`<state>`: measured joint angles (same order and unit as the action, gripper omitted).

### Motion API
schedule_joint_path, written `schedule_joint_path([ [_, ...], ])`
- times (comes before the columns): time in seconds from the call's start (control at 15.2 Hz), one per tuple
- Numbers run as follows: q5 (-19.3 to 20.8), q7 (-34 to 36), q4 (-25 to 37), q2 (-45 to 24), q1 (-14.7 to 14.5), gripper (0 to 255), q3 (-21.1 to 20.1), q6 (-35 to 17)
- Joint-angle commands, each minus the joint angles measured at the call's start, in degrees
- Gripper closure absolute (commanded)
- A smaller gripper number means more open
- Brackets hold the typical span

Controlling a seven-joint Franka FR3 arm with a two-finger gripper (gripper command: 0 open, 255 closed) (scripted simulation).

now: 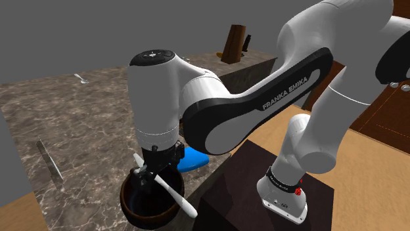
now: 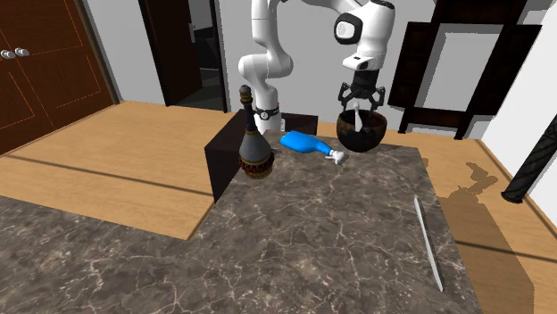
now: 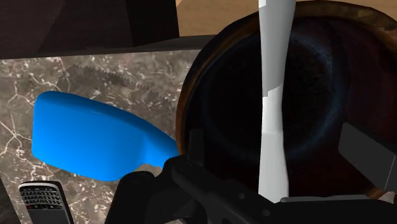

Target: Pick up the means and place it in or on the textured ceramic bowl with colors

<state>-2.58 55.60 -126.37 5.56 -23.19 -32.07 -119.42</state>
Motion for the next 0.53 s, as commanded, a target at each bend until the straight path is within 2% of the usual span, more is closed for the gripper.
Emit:
schedule_joint_path([
  [0.0,-0.39,-0.31,1.27,0.77,0.01,0,0.15,1.94],
  [0.2,-1.13,-0.94,5.22,2.44,0.07,0,0.57,7.35],
  [0.46,-1.13,-0.94,5.21,2.44,0.06,0,0.58,7.35],
])
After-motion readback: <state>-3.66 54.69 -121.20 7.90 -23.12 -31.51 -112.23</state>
